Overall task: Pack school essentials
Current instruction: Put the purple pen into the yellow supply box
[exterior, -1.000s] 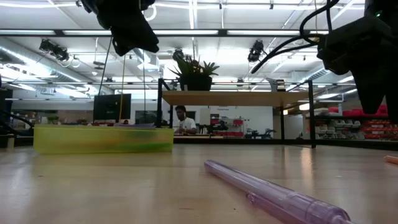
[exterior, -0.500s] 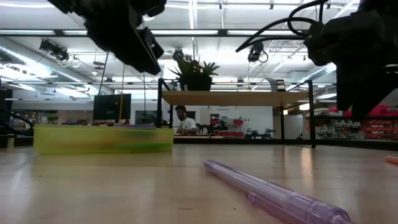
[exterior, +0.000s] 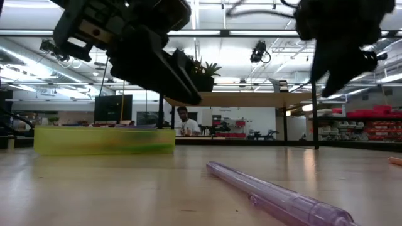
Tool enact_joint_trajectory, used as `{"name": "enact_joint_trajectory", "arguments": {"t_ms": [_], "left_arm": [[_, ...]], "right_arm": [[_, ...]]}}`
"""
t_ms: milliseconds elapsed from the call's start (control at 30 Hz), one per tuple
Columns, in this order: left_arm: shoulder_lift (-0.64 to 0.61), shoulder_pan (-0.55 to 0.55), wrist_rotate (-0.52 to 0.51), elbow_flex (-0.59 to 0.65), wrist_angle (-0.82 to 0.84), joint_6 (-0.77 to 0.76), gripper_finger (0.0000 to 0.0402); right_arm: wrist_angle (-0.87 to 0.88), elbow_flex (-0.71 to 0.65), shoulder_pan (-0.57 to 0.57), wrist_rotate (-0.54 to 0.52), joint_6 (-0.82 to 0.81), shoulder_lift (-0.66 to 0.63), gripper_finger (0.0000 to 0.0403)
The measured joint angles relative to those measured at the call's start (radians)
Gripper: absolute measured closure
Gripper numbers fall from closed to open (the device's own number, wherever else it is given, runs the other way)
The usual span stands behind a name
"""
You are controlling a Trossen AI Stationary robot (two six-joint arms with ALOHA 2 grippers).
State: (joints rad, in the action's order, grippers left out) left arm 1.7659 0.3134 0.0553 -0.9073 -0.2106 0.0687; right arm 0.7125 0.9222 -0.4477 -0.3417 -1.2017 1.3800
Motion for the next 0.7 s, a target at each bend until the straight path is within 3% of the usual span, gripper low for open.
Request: {"name": "enact_joint_trajectory", "arguments": {"t_ms": [300, 700], "left_arm": [[0.124, -0.022, 0.156, -0.102, -0.004, 0.076, 0.0283], [0.268, -0.045, 0.357, -0.284, 0.030, 0.115, 0.0287]], "right_arm": [[0.102, 0.182, 0.000, -0.215, 0.124, -0.001, 0.0110], [0.110, 0.286, 0.000, -0.268, 0.182, -0.001, 0.0110]]}}
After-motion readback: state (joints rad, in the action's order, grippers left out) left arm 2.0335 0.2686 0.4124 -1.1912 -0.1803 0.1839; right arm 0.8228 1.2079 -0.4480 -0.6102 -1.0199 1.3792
